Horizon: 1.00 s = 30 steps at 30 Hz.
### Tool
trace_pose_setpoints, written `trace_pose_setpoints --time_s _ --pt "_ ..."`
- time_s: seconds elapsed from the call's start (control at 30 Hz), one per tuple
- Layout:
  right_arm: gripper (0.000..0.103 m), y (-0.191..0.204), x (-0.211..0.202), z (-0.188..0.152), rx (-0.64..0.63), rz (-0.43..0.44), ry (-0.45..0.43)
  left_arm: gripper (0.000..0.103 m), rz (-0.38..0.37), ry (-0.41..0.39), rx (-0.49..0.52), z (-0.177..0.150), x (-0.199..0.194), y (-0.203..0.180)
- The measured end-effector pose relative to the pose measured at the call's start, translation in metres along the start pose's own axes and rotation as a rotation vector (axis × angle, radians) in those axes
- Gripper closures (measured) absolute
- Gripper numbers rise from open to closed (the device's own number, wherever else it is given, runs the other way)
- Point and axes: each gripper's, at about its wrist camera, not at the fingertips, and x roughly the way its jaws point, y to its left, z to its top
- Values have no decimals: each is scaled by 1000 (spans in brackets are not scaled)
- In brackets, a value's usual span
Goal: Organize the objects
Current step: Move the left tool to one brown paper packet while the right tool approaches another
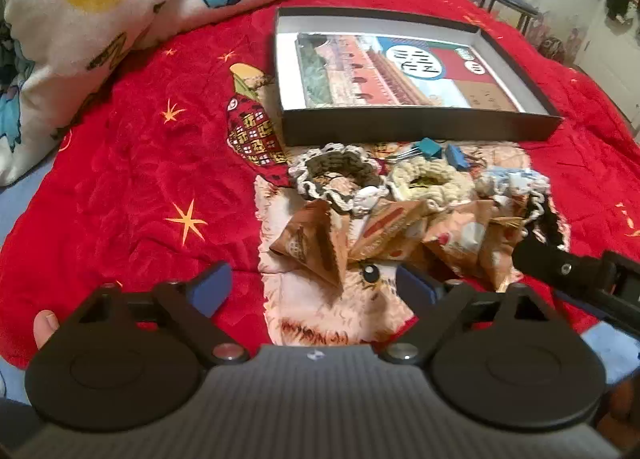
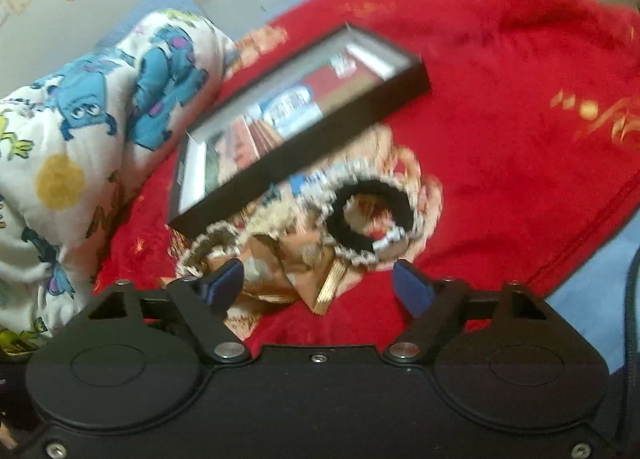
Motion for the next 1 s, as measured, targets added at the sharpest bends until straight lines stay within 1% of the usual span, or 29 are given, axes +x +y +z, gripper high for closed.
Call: trace_pose_setpoints --time_s 0.1,0.13,0.17,0.2,0.27,0.3,0.33,0.4,0.53,0.6,0.7,0.83,1.0 --pt "28 -2 11 1 25 25 22 15 -5 11 12 0 5 -2" --pt "29 -2 15 2 29 30 30 16 -25 23 17 0 7 -3" --pt "32 -2 16 3 37 32 34 19 -46 32 23 1 9 -4" --pt "38 -3 20 4 48 36 31 23 -56 35 31 1 10 -5" --pt "47 -5 24 4 75 35 34 25 -47 41 41 1 12 -7" --pt "50 -6 28 5 88 34 41 26 -39 45 38 1 13 -7" --pt "51 -8 30 5 97 36 46 27 -32 46 31 2 14 -6" --pt "51 -9 32 6 112 43 44 35 -24 32 15 3 12 -2" --pt "51 -10 36 7 127 42 37 40 -11 -6 -16 5 8 4" --pt "51 -10 38 7 131 41 32 48 -12 -5 -7 6 10 2" --pt "51 -11 39 6 134 39 23 48 -3 -1 3 7 12 1" --pt "51 -11 42 6 144 37 16 46 78 7 -5 10 20 1" --pt "51 -11 45 5 155 30 3 46 96 -16 13 9 23 -1"
